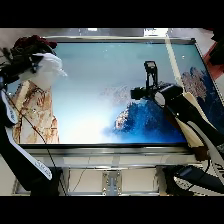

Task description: Fold the shirts.

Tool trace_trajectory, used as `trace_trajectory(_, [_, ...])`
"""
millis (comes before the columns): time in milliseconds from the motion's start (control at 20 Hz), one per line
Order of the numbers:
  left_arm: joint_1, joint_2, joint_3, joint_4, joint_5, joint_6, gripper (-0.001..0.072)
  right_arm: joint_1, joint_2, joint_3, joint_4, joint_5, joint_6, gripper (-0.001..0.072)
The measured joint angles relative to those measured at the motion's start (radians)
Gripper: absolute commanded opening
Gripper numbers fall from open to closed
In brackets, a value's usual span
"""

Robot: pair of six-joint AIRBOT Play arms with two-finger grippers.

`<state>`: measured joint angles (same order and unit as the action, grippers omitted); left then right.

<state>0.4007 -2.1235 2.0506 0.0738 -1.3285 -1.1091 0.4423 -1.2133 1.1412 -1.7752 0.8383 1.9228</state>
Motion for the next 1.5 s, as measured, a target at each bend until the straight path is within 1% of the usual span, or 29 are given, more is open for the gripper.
trace_trajectory(50, [-0.057,0.022,0.0,0.006,-0.061,-0.002,0.0007,0.0,0.013,0.026,-0.067,0.055,0.0,0.0349])
trace_trajectory(150, [-0.194,0.067,0.0,0.074,-0.145,-0.019,0.0008,0.0,0.05,0.074,-0.203,0.16,0.0,0.0349])
trace_trajectory(250, [-0.336,0.104,0.0,0.164,-0.186,-0.044,0.0008,0.0,0.1,0.108,-0.323,0.235,-0.004,0.0348])
trace_trajectory(350, [-0.472,0.126,0.0,0.256,-0.206,-0.067,0.0008,-0.005,0.157,0.127,-0.413,0.277,-0.007,0.0349])
trace_trajectory(450, [-0.585,0.138,0.0,0.38,-0.222,-0.093,0.0008,-0.031,0.203,0.137,-0.449,0.302,-0.01,0.0349])
trace_trajectory(500, [-0.637,0.142,0.0,0.476,-0.226,-0.109,0.0009,-0.053,0.218,0.138,-0.45,0.308,-0.011,0.0349])
trace_trajectory(600, [-0.716,0.146,0.0,0.725,-0.223,-0.169,0.0009,-0.107,0.233,0.126,-0.393,0.3,-0.011,0.0349])
trace_trajectory(750, [-0.774,0.15,0.0,1.117,-0.193,-0.293,0.0013,-0.203,0.235,0.039,-0.203,0.195,-0.024,0.0349])
trace_trajectory(800, [-0.78,0.15,0.0,1.21,-0.186,-0.326,0.012,-0.228,0.227,-0.005,-0.119,0.144,-0.041,0.035])
trace_trajectory(850, [-0.782,0.151,0.0,1.291,-0.18,-0.356,0.043,-0.245,0.216,-0.047,-0.034,0.1,-0.065,0.0352])
trace_trajectory(900, [-0.782,0.152,0.0,1.355,-0.175,-0.378,0.072,-0.258,0.198,-0.093,0.063,0.052,-0.101,0.0443])
trace_trajectory(950, [-0.78,0.152,0.0,1.403,-0.171,-0.394,0.0718,-0.268,0.174,-0.131,0.156,0.015,-0.143,0.0521])
trace_trajectory(1050, [-0.775,0.155,0.0,1.465,-0.164,-0.417,0.0718,-0.28,0.104,-0.186,0.36,-0.06,-0.246,0.0522])
trace_trajectory(1100, [-0.774,0.156,0.0,1.487,-0.163,-0.426,0.0718,-0.283,0.056,-0.204,0.485,-0.098,-0.316,0.0522])
trace_trajectory(1300, [-0.77,0.158,0.0,1.538,-0.119,-0.44,0.0716,-0.281,-0.149,-0.198,0.995,-0.191,-0.644,0.0521])
trace_trajectory(1400, [-0.769,0.158,0.0,1.536,-0.089,-0.443,0.0716,-0.265,-0.247,-0.158,1.18,-0.206,-0.767,0.0521])
trace_trajectory(1500, [-0.769,0.158,0.0,1.518,-0.069,-0.445,0.0716,-0.242,-0.333,-0.099,1.29,-0.211,-0.838,0.0519])
